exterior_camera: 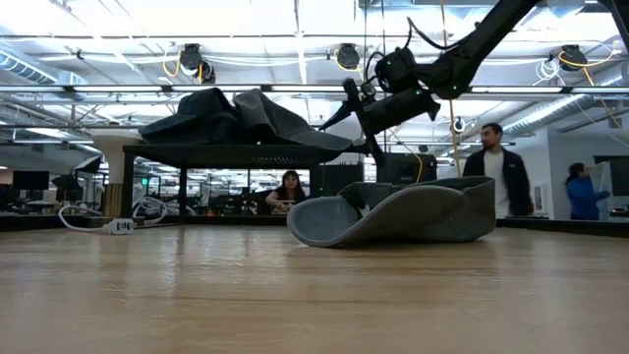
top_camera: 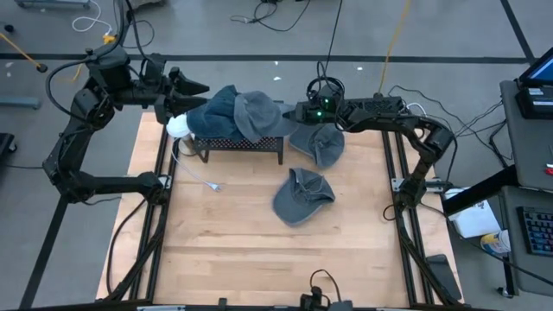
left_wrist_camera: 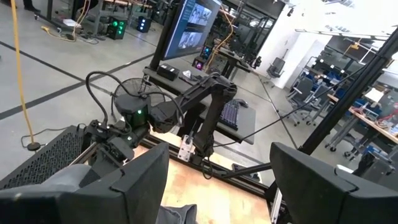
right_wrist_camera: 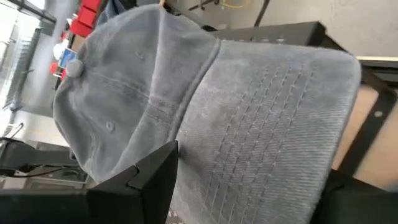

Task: Pick & Place hat
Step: Put the bottom left gray cap on the shelf

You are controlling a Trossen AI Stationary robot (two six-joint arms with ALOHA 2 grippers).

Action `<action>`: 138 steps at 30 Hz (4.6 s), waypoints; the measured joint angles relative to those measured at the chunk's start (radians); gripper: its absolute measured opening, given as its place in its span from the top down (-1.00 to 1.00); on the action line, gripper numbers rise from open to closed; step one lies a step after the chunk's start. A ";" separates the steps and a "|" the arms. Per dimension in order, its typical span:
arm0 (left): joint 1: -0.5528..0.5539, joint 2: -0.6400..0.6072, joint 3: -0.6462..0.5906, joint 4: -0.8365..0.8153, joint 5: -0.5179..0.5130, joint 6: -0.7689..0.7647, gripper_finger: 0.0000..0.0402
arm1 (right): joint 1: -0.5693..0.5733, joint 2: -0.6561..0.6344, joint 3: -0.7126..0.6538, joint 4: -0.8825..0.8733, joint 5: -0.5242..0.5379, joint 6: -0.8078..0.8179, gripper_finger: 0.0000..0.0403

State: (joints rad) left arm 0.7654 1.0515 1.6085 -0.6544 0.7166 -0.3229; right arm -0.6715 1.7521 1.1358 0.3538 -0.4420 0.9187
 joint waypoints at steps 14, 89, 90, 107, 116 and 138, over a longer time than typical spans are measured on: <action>0.000 0.000 0.000 0.000 0.013 0.007 -0.41 | 0.012 -0.097 -0.002 -0.151 0.152 -0.068 -0.11; 0.000 0.002 0.000 0.000 0.072 -0.049 -0.41 | 0.157 -0.133 -0.002 -0.258 0.436 -0.120 -0.71; 0.000 0.002 0.000 0.000 0.072 -0.049 -0.41 | 0.158 -0.145 -0.002 -0.272 0.447 -0.120 -0.71; 0.000 0.002 0.000 0.000 0.072 -0.046 -0.41 | 0.166 -0.232 -0.003 -0.469 0.521 -0.112 -0.70; 0.000 0.002 0.000 0.000 0.072 -0.047 -0.41 | 0.147 -0.231 -0.065 -0.436 0.464 -0.072 -0.63; -0.001 0.006 0.000 0.000 0.041 -0.110 -0.41 | 0.150 -0.266 -0.100 -0.301 0.228 -0.095 0.92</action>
State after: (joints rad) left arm 0.7649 1.0571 1.6085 -0.6544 0.7579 -0.4328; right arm -0.5219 1.4865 1.0356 0.0526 -0.2138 0.8237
